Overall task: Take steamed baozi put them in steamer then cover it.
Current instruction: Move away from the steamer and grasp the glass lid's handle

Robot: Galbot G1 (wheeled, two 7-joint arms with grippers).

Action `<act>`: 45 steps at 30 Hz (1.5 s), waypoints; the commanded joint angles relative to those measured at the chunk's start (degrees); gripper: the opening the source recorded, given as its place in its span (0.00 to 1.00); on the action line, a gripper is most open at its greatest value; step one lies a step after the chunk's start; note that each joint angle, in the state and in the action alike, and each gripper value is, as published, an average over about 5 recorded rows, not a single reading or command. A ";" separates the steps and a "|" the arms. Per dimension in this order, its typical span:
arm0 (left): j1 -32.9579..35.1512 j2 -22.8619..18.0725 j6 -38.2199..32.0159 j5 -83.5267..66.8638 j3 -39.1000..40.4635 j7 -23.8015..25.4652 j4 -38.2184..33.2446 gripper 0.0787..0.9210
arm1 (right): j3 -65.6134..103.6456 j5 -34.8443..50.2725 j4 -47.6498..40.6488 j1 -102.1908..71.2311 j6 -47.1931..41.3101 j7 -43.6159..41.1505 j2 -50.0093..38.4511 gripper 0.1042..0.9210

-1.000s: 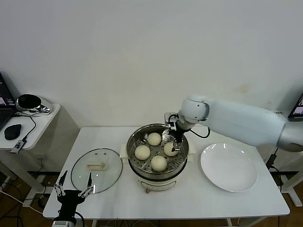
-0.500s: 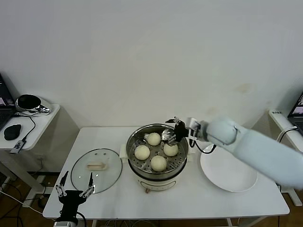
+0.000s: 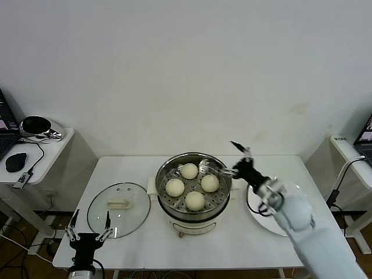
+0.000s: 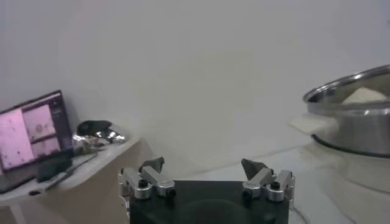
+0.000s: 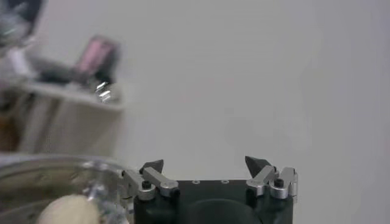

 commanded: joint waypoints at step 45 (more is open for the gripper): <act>-36.04 14.82 -4.26 57.31 12.68 3.04 41.42 0.88 | 39.12 -3.39 4.97 -38.25 8.13 6.53 20.55 0.88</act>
